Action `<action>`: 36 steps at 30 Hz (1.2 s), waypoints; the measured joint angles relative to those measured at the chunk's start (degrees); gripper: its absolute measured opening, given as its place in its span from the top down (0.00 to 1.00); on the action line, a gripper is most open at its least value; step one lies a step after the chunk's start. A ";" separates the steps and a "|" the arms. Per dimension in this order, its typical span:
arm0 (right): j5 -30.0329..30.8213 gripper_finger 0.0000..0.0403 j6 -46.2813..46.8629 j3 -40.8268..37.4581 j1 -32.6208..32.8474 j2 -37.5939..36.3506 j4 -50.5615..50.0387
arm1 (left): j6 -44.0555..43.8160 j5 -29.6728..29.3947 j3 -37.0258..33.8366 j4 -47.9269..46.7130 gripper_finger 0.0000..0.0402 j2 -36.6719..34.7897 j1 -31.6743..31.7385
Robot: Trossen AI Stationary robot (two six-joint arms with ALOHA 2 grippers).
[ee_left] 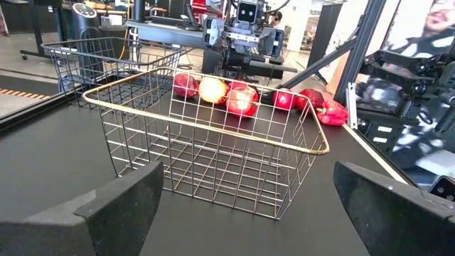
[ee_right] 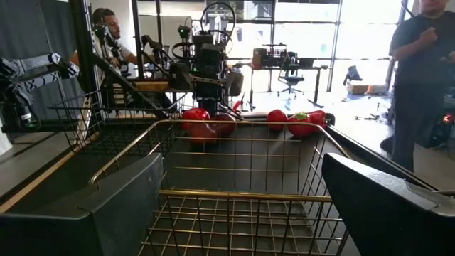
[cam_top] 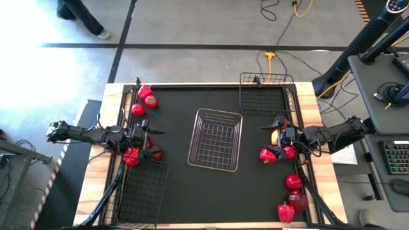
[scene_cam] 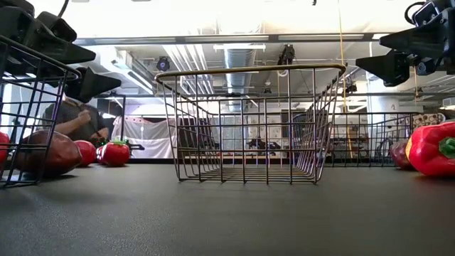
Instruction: Sort produce into baskets
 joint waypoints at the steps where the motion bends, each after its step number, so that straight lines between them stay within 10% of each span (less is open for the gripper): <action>1: 0.00 0.06 0.00 0.00 -0.02 -0.02 0.00 | 0.00 -0.02 0.00 -0.02 0.02 0.00 -0.02; 30: 0.00 0.06 0.09 -0.02 -0.02 0.02 2.61 | -0.02 0.00 0.00 -0.02 0.02 0.00 -0.02; 36: 4.53 0.06 23.65 -0.02 -0.08 0.27 13.36 | -0.01 -0.02 0.00 -0.02 0.02 0.00 0.00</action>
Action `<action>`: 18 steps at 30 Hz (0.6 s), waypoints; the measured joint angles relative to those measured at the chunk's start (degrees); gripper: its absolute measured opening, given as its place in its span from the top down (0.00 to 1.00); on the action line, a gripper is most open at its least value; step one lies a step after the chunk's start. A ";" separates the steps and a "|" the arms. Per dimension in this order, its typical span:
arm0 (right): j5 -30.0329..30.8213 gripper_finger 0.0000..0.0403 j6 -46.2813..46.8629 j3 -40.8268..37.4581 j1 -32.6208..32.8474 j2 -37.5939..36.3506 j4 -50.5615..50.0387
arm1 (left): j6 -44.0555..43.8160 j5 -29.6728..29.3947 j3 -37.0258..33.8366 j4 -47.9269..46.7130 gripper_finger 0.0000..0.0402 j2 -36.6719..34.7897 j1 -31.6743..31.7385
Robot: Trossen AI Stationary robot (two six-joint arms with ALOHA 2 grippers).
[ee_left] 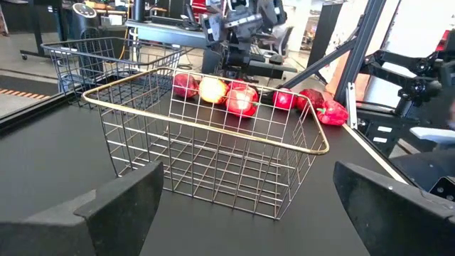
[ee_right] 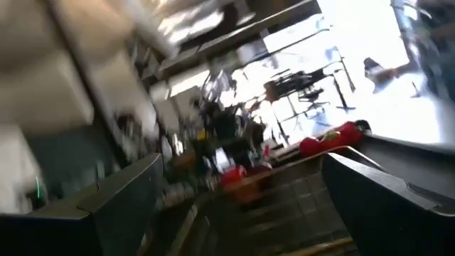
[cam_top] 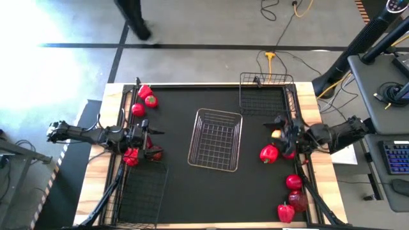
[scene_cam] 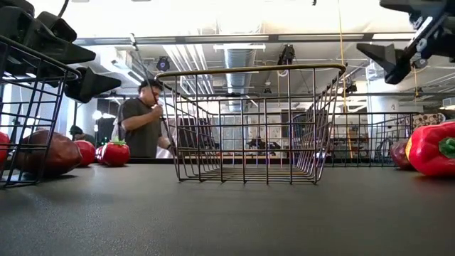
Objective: Sort produce into baskets
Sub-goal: Put the red bell pepper into the top black wire basket
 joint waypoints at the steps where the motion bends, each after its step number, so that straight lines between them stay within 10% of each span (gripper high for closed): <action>1: 1.89 0.06 2.54 0.00 -0.03 0.02 0.86 | 0.01 0.01 0.00 0.00 0.02 0.00 0.00; 6: 15.20 0.06 15.37 -0.03 0.00 2.12 3.15 | -0.01 0.00 0.02 0.03 0.02 0.04 -0.02; 13: 6.78 0.06 37.53 -0.09 4.42 16.52 -3.91 | 0.01 0.01 0.00 0.07 0.02 0.33 -0.02; 18: 16.37 0.06 45.57 0.29 15.54 33.63 4.46 | 0.00 0.02 0.00 0.11 0.02 0.42 -0.02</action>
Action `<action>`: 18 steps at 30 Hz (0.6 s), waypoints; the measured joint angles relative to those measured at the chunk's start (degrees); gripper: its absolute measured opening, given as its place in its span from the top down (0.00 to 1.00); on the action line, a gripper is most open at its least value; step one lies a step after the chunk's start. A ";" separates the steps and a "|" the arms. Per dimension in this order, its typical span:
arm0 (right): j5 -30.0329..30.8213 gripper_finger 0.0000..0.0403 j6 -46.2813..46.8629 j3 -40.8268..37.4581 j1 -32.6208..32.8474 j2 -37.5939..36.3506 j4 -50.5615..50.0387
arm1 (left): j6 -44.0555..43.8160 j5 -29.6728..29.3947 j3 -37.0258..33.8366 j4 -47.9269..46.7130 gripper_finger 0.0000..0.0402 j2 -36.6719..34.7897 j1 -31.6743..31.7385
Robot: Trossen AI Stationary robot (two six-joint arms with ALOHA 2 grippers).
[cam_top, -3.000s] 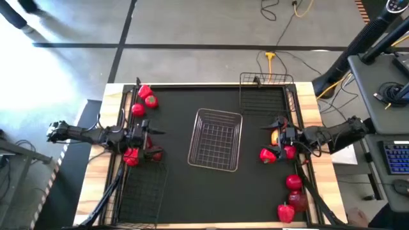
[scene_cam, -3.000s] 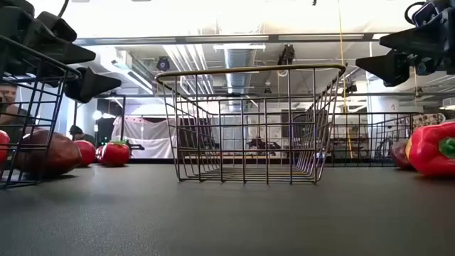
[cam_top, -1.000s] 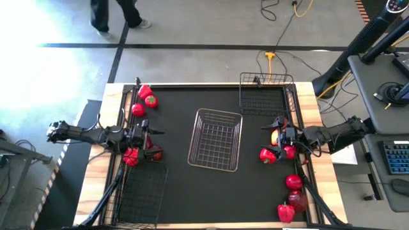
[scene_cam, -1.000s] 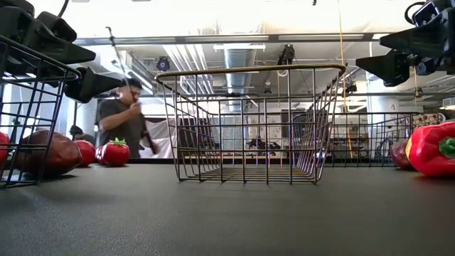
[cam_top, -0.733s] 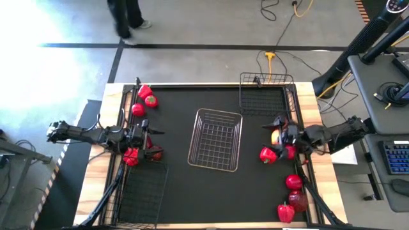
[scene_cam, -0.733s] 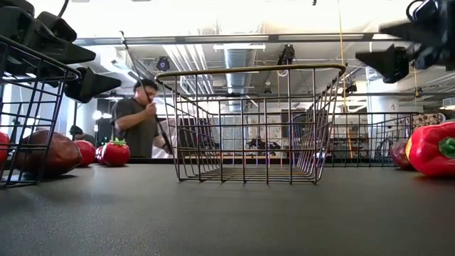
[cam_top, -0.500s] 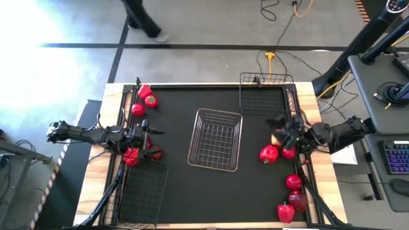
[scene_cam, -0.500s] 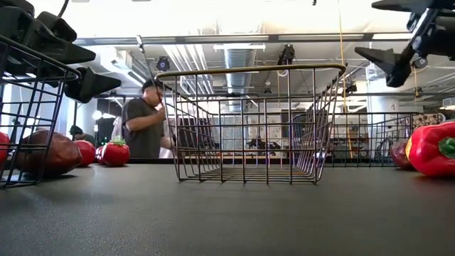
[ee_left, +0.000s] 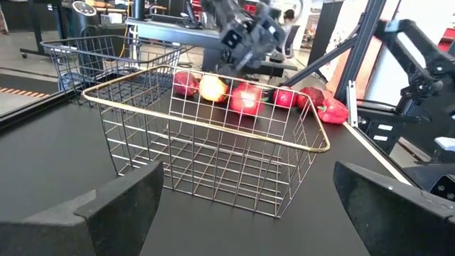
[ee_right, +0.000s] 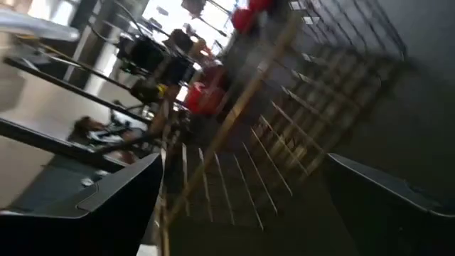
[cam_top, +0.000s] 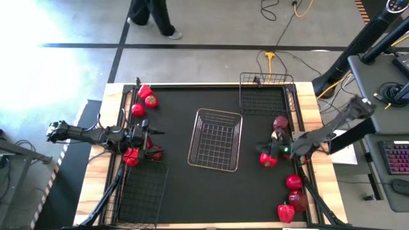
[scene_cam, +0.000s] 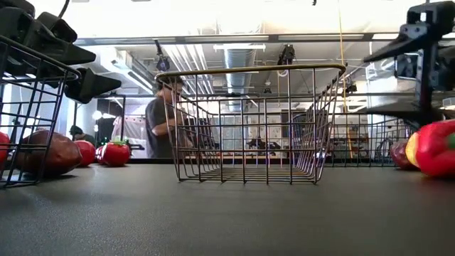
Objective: Sort produce into baskets
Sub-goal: Put the red bell pepper into the top black wire basket
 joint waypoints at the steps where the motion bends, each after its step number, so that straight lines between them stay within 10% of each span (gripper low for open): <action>1: 2.37 0.06 -0.15 0.92 1.82 2.81 1.82 | 0.01 0.00 0.00 0.00 0.02 0.00 0.00; 7: 5.36 0.06 -9.25 14.81 4.16 11.41 -3.74 | 0.01 -0.02 0.00 -0.03 0.02 -0.03 0.00; 18: -1.65 0.06 21.52 47.12 5.57 23.57 -79.71 | 0.01 0.00 0.00 -0.06 0.02 0.55 0.01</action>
